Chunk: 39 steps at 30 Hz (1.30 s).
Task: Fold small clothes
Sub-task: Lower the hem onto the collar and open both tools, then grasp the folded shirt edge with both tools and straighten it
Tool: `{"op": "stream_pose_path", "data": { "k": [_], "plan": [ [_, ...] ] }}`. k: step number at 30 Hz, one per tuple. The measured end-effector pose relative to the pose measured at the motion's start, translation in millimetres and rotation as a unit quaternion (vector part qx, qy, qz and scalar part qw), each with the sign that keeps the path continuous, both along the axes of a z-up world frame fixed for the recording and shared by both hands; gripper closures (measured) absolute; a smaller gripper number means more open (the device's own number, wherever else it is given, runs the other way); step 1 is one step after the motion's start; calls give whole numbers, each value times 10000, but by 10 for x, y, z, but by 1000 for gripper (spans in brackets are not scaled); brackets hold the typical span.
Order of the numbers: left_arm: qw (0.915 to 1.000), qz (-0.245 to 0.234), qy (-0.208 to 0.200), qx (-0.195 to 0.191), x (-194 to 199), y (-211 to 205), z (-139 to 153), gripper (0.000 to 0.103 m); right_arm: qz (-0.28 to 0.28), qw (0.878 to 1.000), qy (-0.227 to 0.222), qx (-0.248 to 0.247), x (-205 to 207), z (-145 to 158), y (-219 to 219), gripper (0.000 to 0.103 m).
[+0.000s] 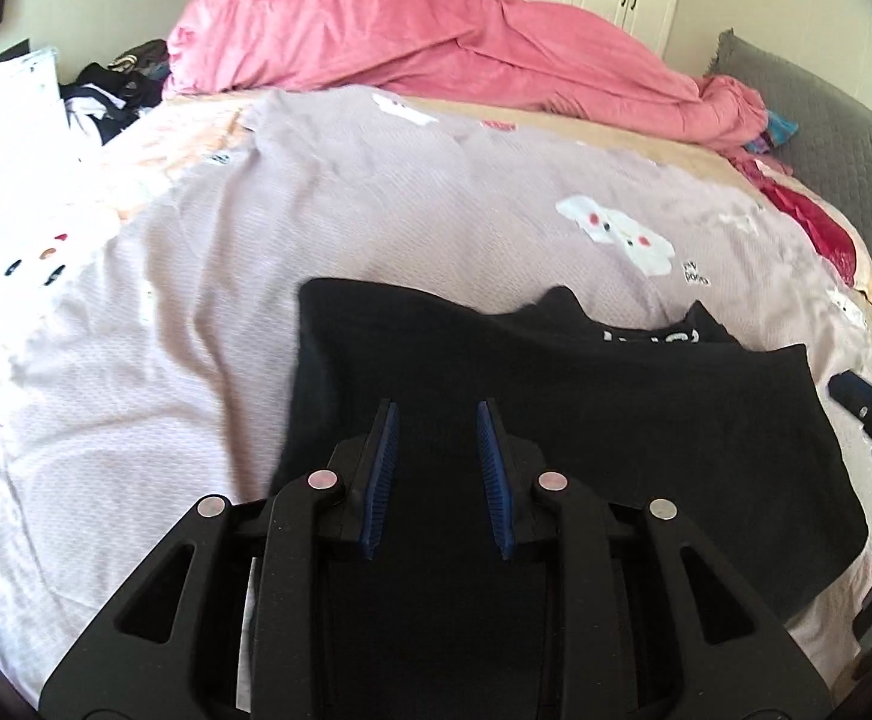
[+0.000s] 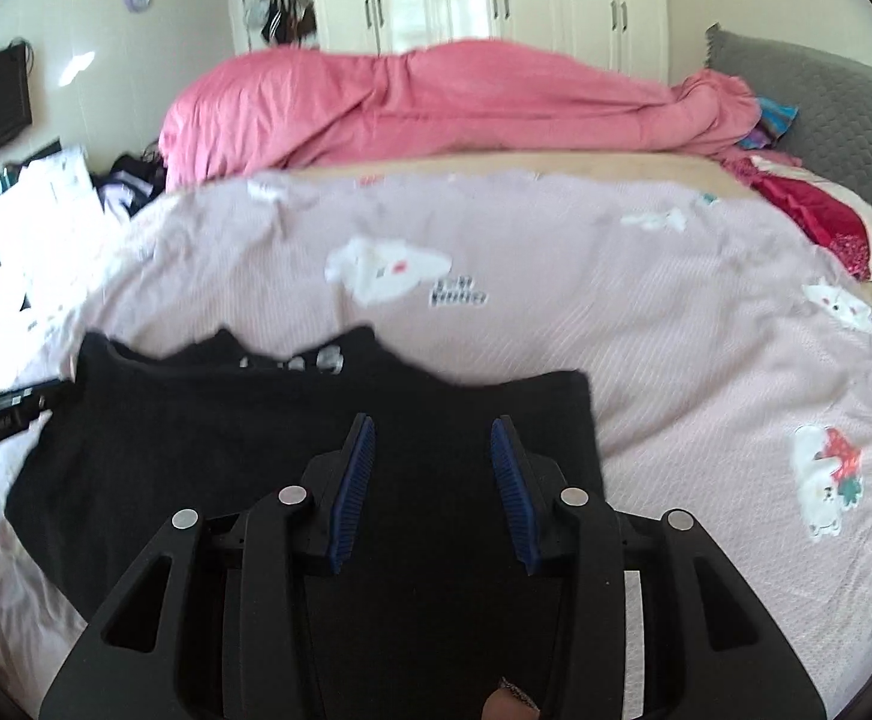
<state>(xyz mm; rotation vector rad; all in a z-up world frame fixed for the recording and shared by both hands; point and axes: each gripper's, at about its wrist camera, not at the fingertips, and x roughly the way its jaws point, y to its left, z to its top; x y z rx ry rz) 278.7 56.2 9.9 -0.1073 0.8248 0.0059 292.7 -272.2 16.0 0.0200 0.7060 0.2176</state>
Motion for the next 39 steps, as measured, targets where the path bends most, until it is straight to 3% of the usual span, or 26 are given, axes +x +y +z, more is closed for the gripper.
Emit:
{"op": "stream_pose_path", "data": {
  "k": [6, 11, 15, 20, 24, 28, 33, 35, 36, 37, 39],
  "plan": [
    [9999, 61, -84, -49, -101, 129, 110, 70, -293, 9995, -113, 61, -93, 43, -174, 63],
    [9999, 97, -55, -51, -141, 198, 138, 51, -429, 9990, -34, 73, -221, -32, -320, 55],
    [9995, 123, 18, 306, -187, 160, 56, 44, -571, 9983, 119, 41, -309, -136, -442, 48],
    [9993, 191, 155, 284, -305, 277, -60, 40, -621, 9971, 398, 166, -415, -303, -572, 41],
    [9988, 312, 299, 250, -389, 411, -184, 40, -670, 9948, 618, 449, -547, -418, -668, 37],
    [9973, 429, 484, -352, -454, 598, -296, 40, -681, 9918, 768, 765, -606, -494, -706, 37],
    [9953, 450, 558, -653, -511, 666, -339, 40, -543, 9901, 883, 942, -665, -544, -646, 37],
    [9937, 393, 625, -838, -511, 656, -381, 48, -554, 9883, 949, 1059, -667, -555, -653, 38],
    [9930, 380, 660, -904, -513, 652, -399, 52, -554, 9874, 974, 1114, -672, -561, -657, 46],
    [9922, 358, 686, -973, -515, 644, -418, 61, -554, 9869, 991, 1146, -674, -561, -661, 60],
    [9907, 293, 726, -1113, -521, 623, -440, 76, -584, 9857, 1042, 1190, -683, -565, -671, 75]
  ]
}}
